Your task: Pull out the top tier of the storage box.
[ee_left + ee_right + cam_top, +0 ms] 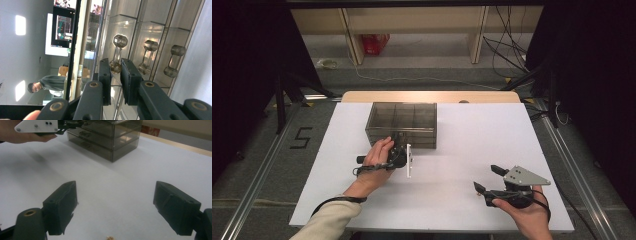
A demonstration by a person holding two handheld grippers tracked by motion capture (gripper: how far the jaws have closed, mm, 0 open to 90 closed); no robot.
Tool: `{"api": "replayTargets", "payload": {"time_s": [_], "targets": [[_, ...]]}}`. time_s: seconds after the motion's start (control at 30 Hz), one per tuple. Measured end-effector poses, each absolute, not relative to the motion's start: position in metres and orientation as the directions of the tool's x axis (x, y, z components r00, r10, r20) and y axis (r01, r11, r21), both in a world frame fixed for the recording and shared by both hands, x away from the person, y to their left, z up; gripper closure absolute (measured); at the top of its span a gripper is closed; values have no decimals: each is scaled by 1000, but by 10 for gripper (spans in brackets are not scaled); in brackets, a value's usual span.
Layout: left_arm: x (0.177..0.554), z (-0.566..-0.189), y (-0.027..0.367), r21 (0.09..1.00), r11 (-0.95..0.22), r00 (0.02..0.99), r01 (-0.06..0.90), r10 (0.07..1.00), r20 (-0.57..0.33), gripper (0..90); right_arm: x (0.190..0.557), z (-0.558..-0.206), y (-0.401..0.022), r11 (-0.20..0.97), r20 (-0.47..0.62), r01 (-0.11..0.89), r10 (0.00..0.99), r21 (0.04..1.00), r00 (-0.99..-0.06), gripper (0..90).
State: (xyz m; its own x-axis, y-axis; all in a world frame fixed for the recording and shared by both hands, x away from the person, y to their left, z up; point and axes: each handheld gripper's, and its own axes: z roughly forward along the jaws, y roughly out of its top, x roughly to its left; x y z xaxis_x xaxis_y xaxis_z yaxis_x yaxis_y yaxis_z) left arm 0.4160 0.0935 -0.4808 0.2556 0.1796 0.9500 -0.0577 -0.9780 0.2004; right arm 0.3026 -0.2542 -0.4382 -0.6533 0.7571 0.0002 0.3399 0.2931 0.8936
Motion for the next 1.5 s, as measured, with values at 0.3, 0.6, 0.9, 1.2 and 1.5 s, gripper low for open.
{"api": "replayTargets", "payload": {"time_s": [0.3, 0.6, 0.9, 1.2, 1.5], "targets": [[416, -481, 93, 196, -979, 258, -55, 176, 950, 792, 302, -438, -254, 292, 1, 339, 756, 894, -654, 202], [415, -481, 94, 196, -979, 254, -62, 174, 951, 793, 302, -438, -254, 292, 3, 341, 756, 894, -655, 202], [414, -482, 94, 190, -980, 249, -62, 170, 954, 796, 303, -438, -254, 295, 0, 339, 754, 894, -657, 202], [411, -482, 94, 184, -981, 248, -65, 163, 955, 796, 303, -438, -254, 296, -1, 338, 754, 893, -657, 202], [409, -482, 94, 183, -980, 245, -71, 161, 956, 796, 303, -438, -254, 298, -3, 336, 752, 893, -659, 202]]}}
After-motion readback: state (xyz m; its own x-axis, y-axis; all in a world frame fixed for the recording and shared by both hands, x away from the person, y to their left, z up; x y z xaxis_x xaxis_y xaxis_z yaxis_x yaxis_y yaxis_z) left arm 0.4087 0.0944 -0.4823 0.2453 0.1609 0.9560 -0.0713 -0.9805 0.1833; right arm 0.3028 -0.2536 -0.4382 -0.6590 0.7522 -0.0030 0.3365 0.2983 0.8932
